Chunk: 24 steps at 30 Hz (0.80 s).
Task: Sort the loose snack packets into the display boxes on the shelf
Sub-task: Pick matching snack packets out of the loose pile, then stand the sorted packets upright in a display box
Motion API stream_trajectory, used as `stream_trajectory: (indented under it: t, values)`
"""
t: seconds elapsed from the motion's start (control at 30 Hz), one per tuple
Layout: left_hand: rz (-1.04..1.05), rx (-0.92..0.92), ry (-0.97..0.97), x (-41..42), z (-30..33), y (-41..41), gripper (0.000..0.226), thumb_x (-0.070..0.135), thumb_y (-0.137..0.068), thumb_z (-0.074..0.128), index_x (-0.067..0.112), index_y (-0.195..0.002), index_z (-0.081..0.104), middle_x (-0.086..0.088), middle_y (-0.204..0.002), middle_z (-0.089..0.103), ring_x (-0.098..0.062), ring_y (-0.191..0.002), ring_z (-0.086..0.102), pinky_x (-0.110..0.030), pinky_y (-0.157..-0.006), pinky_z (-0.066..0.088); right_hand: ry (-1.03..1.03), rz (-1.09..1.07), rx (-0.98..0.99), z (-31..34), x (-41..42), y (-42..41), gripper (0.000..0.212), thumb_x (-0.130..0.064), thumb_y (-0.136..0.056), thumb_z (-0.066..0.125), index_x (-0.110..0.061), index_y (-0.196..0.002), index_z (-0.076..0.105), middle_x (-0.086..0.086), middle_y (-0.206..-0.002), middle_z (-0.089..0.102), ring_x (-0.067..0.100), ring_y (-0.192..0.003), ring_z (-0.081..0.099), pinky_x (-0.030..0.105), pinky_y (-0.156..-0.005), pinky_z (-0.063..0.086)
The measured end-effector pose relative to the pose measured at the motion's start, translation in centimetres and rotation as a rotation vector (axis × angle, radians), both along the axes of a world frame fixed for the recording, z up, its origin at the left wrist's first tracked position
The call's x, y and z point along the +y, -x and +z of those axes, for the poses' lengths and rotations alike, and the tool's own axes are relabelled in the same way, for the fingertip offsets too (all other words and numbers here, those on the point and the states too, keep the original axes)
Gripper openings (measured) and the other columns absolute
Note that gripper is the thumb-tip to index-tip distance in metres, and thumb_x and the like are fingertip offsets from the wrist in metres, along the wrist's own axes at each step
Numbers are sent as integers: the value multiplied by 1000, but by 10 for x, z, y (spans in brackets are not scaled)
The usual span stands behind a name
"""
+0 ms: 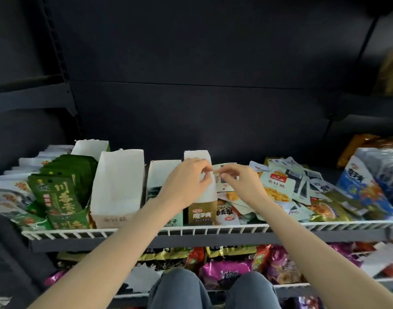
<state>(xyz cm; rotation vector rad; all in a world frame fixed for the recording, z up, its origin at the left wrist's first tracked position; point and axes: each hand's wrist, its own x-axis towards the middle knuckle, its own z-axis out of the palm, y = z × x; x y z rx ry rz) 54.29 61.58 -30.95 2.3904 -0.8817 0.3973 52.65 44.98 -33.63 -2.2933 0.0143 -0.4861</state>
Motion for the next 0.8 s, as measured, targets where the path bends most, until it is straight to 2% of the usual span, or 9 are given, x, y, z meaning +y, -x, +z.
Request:
stream_trajectory:
  t: [0.07, 0.13, 0.23, 0.3, 0.37, 0.43, 0.5, 0.63, 0.8]
  values:
    - [-48, 32, -34, -33, -2, 2, 24, 22, -96, 46, 18, -116, 58, 3, -116, 58, -12, -106, 54, -31, -91, 48, 10, -120, 33, -6, -28, 5, 21, -14, -93, 54, -15, -110, 66, -3, -107, 67, 9, -95, 60, 14, -71, 44]
    - [-64, 86, -92, -66, -8, -2, 29, 19, -96, 45, 14, -122, 54, 0, -120, 54, -18, -109, 53, -34, -91, 47, 27, -239, 114, -15, -58, 6, 30, -16, -92, 55, -13, -122, 59, 4, -121, 62, 18, -111, 56, 24, -85, 44]
    - [-50, 225, -221, -108, -24, -18, 37, 21, -96, 44, 5, -130, 45, -10, -130, 48, -26, -115, 49, -36, -93, 43, 132, -389, 337, -31, -97, 8, 59, -32, -89, 60, -19, -141, 36, 13, -143, 39, 32, -134, 31, 40, -106, 33]
    - [-11, 275, -348, -126, -39, -31, 49, 28, -96, 45, 3, -137, 35, -16, -142, 38, -30, -128, 38, -38, -101, 36, 168, -436, 487, -38, -114, 10, 77, -45, -86, 62, -24, -148, 22, 18, -151, 19, 37, -141, 11, 47, -112, 23]
    - [32, 341, -467, -137, -54, -44, 68, 37, -94, 46, 6, -147, 18, -16, -155, 16, -32, -141, 19, -41, -112, 26, 138, -446, 574, -42, -123, 10, 89, -51, -81, 66, -27, -149, 15, 23, -152, 11, 40, -142, 5, 50, -113, 22]
    - [76, 438, -538, -142, -64, -53, 78, 43, -93, 47, 7, -150, 7, -16, -157, 5, -34, -144, 10, -44, -115, 20, 127, -449, 572, -41, -128, 7, 93, -48, -77, 72, -26, -148, 17, 25, -149, 17, 42, -139, 14, 50, -110, 28]
    - [101, 477, -560, -146, -70, -58, 78, 47, -93, 46, 6, -149, 10, -17, -156, 9, -35, -142, 17, -45, -114, 24, 147, -466, 551, -38, -130, 3, 94, -42, -74, 77, -23, -146, 20, 26, -142, 25, 42, -135, 20, 50, -106, 33]
    - [84, 338, -530, -147, -71, -57, 57, 46, -91, 51, 7, -131, 45, -15, -138, 44, -30, -121, 46, -39, -97, 42, 68, -517, 551, -34, -131, -4, 104, -32, -66, 84, -27, -144, 16, 24, -135, 30, 39, -129, 24, 50, -100, 41]
    - [100, 294, -370, -143, -68, -50, 48, 33, -88, 60, 9, -128, 49, -10, -130, 50, -27, -116, 50, -34, -89, 45, -220, -438, 160, -23, -118, 5, 90, -4, -81, 71, -19, -148, 14, 12, -128, 55, 27, -116, 52, 30, -74, 44]
